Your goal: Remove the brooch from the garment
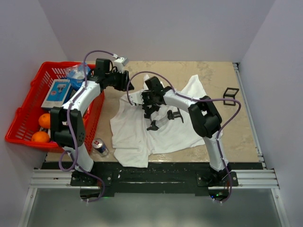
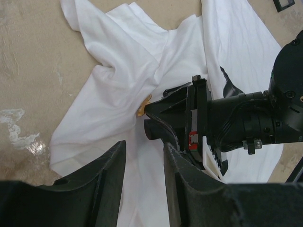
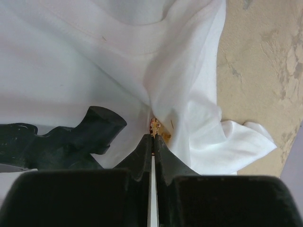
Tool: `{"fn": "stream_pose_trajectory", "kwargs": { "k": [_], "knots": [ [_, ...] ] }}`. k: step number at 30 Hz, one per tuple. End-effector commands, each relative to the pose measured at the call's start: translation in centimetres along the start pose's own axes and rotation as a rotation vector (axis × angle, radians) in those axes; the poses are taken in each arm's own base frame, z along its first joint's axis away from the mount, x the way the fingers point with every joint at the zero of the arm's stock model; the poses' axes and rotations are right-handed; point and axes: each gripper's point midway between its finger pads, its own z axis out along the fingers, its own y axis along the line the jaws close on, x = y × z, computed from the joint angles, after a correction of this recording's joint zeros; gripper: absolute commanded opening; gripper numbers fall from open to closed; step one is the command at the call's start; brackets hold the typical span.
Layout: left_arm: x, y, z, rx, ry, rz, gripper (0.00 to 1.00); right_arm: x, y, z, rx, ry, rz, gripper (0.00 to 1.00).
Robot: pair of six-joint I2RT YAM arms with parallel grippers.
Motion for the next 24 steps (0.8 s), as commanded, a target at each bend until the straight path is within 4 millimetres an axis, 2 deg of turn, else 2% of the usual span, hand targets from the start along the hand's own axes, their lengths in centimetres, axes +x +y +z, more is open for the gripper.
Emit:
{"fn": "stream_pose_trajectory", "kwargs": {
  "k": [1,2,3,4,5,7,8,10,11,12,14,18,21,22,24],
  "knots": [
    [-1.7,-0.3,0.0,0.016,-0.034,0.036,0.42,-1.4,-1.0,-0.4,-0.033,-0.043,0.048,0.00],
    [-2.1,-0.5,-0.1,0.020,-0.041,0.042,0.41,-1.9,-2.4,-0.9,-0.017,-0.056,0.065,0.00],
    [-2.4,-0.6,-0.3,0.023,-0.048,0.052,0.41,-2.0,-1.6,-1.1,-0.060,-0.061,0.114,0.00],
    [-3.2,-0.9,-0.6,0.031,-0.065,0.074,0.40,-2.1,-1.7,-1.2,-0.070,-0.064,0.141,0.00],
    [-3.9,-1.2,-0.9,0.033,-0.079,0.093,0.40,-2.3,-2.8,-1.6,-0.060,-0.078,0.188,0.00],
    [-5.9,-1.7,-1.8,0.033,-0.116,0.159,0.40,-2.6,-2.2,-2.1,-0.121,-0.092,0.255,0.00],
    [-6.4,-1.8,-2.1,0.030,-0.124,0.178,0.40,-2.9,-3.0,-2.3,-0.121,-0.100,0.288,0.00],
    [-7.7,-2.1,-2.8,0.026,-0.150,0.228,0.40,-3.1,-2.1,-2.8,-0.179,-0.109,0.344,0.00],
    [-8.0,-2.3,-3.0,0.026,-0.155,0.238,0.40,-3.0,-2.5,-3.2,-0.178,-0.112,0.377,0.00],
    [-8.3,-2.4,-3.2,0.027,-0.163,0.251,0.40,-2.9,-1.5,-3.1,-0.217,-0.102,0.402,0.00],
    [-8.7,-3.0,-3.9,0.033,-0.183,0.268,0.40,-2.8,-1.0,-3.4,-0.247,-0.103,0.446,0.00],
    [-8.6,-3.6,-4.9,0.033,-0.195,0.299,0.40,-2.5,-0.6,-3.8,-0.272,-0.104,0.512,0.00],
    [-7.9,-4.1,-5.8,0.031,-0.198,0.336,0.39,-2.2,-0.6,-4.2,-0.282,-0.095,0.589,0.00],
    [-6.9,-3.9,-5.7,0.030,-0.186,0.337,0.39,-2.2,-0.6,-4.2,-0.286,-0.099,0.622,0.00],
    [-6.5,-4.4,-6.4,0.032,-0.195,0.376,0.39,-2.1,-0.6,-4.5,-0.304,-0.112,0.733,0.00]
  ]
}}
